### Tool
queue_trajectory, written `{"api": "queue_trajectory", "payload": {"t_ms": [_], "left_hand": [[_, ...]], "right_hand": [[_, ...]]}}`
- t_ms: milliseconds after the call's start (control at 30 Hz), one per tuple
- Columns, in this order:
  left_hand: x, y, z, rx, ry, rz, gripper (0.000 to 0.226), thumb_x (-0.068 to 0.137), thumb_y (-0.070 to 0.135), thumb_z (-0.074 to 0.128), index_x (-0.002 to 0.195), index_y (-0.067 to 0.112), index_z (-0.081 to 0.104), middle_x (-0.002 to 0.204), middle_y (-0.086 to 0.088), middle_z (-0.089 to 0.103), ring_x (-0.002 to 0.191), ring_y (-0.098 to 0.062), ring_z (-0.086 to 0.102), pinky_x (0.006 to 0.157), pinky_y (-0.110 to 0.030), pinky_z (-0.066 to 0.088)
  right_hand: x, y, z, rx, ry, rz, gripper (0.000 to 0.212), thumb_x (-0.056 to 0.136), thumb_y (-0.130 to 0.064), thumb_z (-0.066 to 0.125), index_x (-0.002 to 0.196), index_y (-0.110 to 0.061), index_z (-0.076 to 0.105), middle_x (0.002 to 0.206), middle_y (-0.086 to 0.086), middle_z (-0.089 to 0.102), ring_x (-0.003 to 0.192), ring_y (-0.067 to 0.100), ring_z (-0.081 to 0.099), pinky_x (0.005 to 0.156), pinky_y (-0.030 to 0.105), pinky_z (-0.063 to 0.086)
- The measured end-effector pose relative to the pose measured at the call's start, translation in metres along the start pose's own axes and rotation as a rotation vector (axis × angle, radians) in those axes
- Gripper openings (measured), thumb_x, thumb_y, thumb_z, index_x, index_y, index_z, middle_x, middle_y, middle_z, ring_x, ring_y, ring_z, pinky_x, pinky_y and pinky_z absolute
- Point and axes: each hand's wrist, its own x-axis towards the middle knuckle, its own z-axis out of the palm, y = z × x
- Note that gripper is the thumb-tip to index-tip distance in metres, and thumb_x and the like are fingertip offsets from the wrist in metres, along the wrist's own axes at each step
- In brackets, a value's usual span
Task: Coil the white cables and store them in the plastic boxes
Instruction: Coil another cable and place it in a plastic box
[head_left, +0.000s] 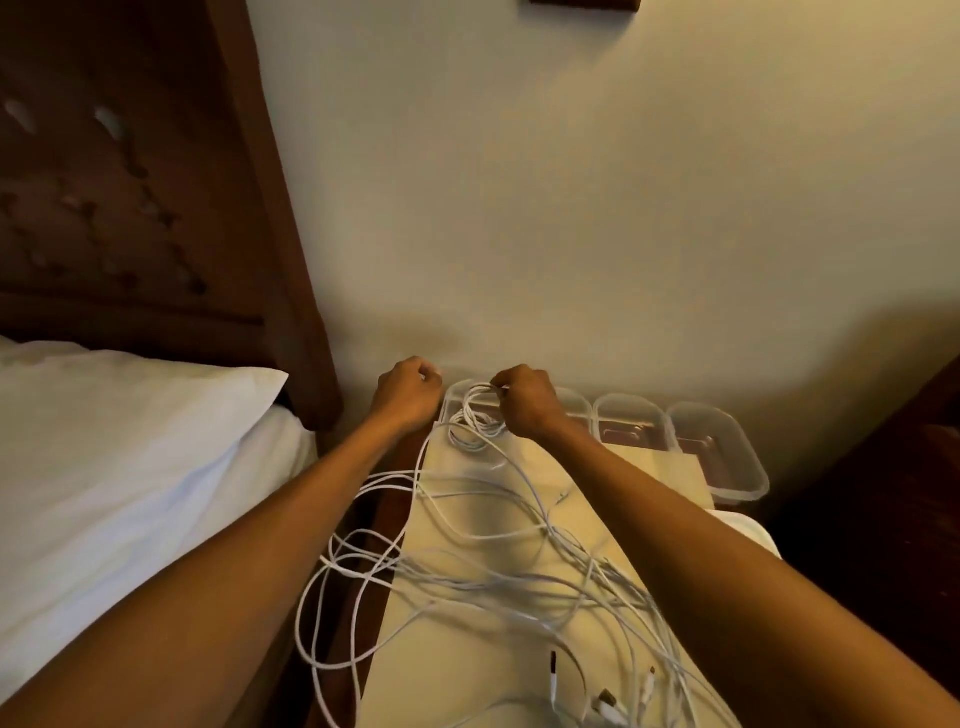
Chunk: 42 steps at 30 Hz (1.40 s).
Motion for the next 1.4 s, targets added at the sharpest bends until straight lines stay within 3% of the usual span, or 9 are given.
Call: {"api": "queue_trajectory", "payload": {"t_ms": [200, 300, 433, 567, 700, 1133, 1267, 1400], "left_hand": [[0.017, -0.025, 0.019, -0.010, -0.155, -0.023, 0.028, 0.098, 0.026, 0.051, 0.113, 0.012, 0.069, 0.119, -0.009, 0.069, 0.110, -0.029, 0.062, 0.092, -0.031, 0.047], [0.021, -0.034, 0.025, -0.035, -0.224, -0.021, 0.022, 0.093, 0.025, 0.059, 0.108, 0.017, 0.072, 0.111, -0.005, 0.072, 0.101, -0.023, 0.065, 0.092, -0.038, 0.053], [0.023, -0.039, 0.027, -0.084, -0.252, -0.014, 0.031, 0.086, 0.025, 0.073, 0.117, 0.021, 0.072, 0.113, 0.002, 0.072, 0.104, -0.018, 0.065, 0.094, -0.037, 0.053], [0.025, -0.041, 0.029, -0.089, -0.246, -0.026, 0.032, 0.085, 0.020, 0.074, 0.117, 0.022, 0.071, 0.108, -0.001, 0.073, 0.102, -0.021, 0.067, 0.093, -0.038, 0.055], [0.025, -0.042, 0.028, -0.116, -0.253, -0.035, 0.037, 0.085, 0.016, 0.073, 0.121, 0.020, 0.069, 0.113, -0.002, 0.072, 0.106, -0.022, 0.066, 0.096, -0.040, 0.054], [0.024, -0.047, 0.031, -0.180, -0.241, -0.041, 0.036, 0.082, 0.020, 0.076, 0.118, 0.022, 0.070, 0.108, 0.000, 0.072, 0.097, -0.020, 0.068, 0.088, -0.039, 0.058], [0.024, -0.049, 0.033, -0.184, -0.239, -0.044, 0.035, 0.080, 0.023, 0.078, 0.115, 0.022, 0.070, 0.105, 0.003, 0.072, 0.095, -0.018, 0.068, 0.085, -0.038, 0.059], [0.025, -0.053, 0.035, -0.222, -0.255, -0.087, 0.034, 0.079, 0.024, 0.079, 0.112, 0.026, 0.069, 0.105, 0.003, 0.071, 0.094, -0.018, 0.068, 0.083, -0.041, 0.060]], "right_hand": [[0.022, 0.000, 0.022, -0.288, -0.143, -0.087, 0.029, 0.090, -0.019, 0.063, 0.116, -0.009, 0.069, 0.117, 0.015, 0.067, 0.110, 0.034, 0.059, 0.091, 0.036, 0.048], [0.030, -0.002, 0.027, -0.303, -0.164, -0.083, 0.029, 0.090, -0.021, 0.062, 0.115, -0.008, 0.069, 0.114, 0.016, 0.067, 0.106, 0.033, 0.059, 0.089, 0.036, 0.049], [0.038, -0.004, 0.024, -0.295, -0.190, -0.093, 0.026, 0.091, -0.006, 0.059, 0.114, -0.010, 0.071, 0.112, 0.016, 0.068, 0.102, 0.032, 0.061, 0.086, 0.035, 0.053], [0.044, -0.005, 0.020, -0.251, -0.236, -0.113, 0.027, 0.094, -0.006, 0.054, 0.113, -0.012, 0.072, 0.110, 0.014, 0.070, 0.094, 0.030, 0.066, 0.080, 0.036, 0.057], [0.043, -0.007, 0.024, -0.273, -0.269, -0.148, 0.024, 0.093, -0.012, 0.059, 0.113, -0.010, 0.072, 0.112, 0.012, 0.070, 0.101, 0.029, 0.064, 0.083, 0.030, 0.050], [0.043, 0.005, 0.049, -0.099, 0.016, -0.152, 0.016, 0.088, 0.000, 0.064, 0.099, -0.006, 0.074, 0.101, 0.015, 0.069, 0.087, 0.029, 0.064, 0.082, 0.033, 0.053], [0.039, 0.009, 0.051, -0.061, 0.064, -0.171, 0.020, 0.087, -0.009, 0.070, 0.107, -0.008, 0.070, 0.107, 0.015, 0.066, 0.091, 0.029, 0.061, 0.074, 0.029, 0.046], [0.035, 0.012, 0.047, -0.035, 0.076, -0.215, 0.027, 0.087, -0.013, 0.071, 0.113, -0.010, 0.068, 0.113, 0.013, 0.064, 0.098, 0.028, 0.061, 0.080, 0.031, 0.048]]}}
